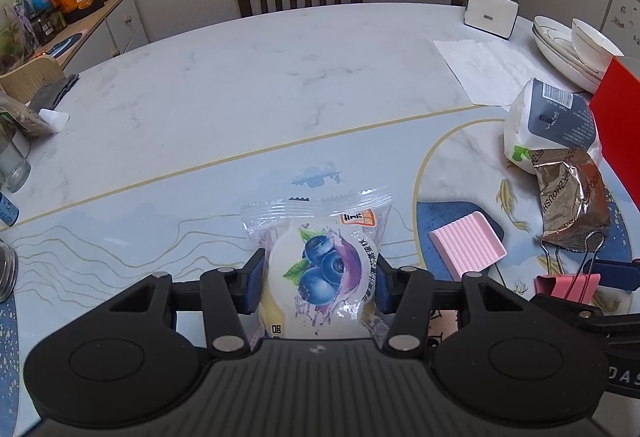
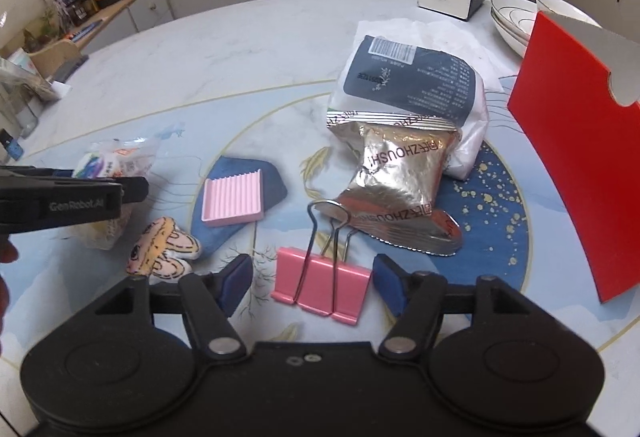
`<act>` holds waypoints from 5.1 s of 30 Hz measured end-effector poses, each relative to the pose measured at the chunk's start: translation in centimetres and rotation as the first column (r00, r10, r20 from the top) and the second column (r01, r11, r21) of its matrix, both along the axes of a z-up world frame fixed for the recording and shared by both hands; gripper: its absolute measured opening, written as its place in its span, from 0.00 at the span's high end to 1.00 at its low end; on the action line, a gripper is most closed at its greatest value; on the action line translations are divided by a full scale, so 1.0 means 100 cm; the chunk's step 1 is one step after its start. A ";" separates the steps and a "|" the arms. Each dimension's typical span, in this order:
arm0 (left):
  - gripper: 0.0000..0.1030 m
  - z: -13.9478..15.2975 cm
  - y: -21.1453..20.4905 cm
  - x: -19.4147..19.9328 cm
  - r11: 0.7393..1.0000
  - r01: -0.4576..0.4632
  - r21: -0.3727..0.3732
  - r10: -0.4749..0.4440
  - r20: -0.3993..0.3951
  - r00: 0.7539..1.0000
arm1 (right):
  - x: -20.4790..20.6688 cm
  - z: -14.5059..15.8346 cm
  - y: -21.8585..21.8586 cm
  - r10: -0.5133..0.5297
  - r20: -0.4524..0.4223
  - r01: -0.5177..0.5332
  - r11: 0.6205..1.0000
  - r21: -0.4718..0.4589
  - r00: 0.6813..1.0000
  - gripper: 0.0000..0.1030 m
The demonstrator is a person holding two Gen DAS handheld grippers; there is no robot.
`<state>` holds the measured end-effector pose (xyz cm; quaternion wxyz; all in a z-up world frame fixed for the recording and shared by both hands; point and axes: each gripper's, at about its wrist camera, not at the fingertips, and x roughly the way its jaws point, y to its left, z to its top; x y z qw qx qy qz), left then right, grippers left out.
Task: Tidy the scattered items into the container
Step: 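Grasp the blueberry snack bag with the left tool while the right tool grasps the pink binder clip, then carry the blueberry bag and pink binder clip over the red box with both tools, then open the left tool to drop the blueberry bag while the right tool releases the clip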
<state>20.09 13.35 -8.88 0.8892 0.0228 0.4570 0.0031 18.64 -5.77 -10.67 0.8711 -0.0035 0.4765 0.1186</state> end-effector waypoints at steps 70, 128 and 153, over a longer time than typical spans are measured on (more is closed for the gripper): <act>0.51 0.106 -0.262 -0.012 0.956 0.294 -0.026 -0.290 0.092 0.952 | 0.021 0.111 -0.254 -0.041 0.185 0.029 0.997 0.069 0.982 0.49; 0.51 0.008 -0.432 0.101 0.843 0.538 0.029 -0.509 -0.284 0.813 | 0.191 0.021 -0.335 -0.005 -0.110 -0.006 0.994 -0.105 0.994 0.48; 0.35 0.022 -0.409 0.085 0.848 0.528 -0.046 -0.524 -0.226 0.821 | 0.185 0.037 -0.343 0.012 -0.105 -0.019 0.998 -0.062 0.994 0.32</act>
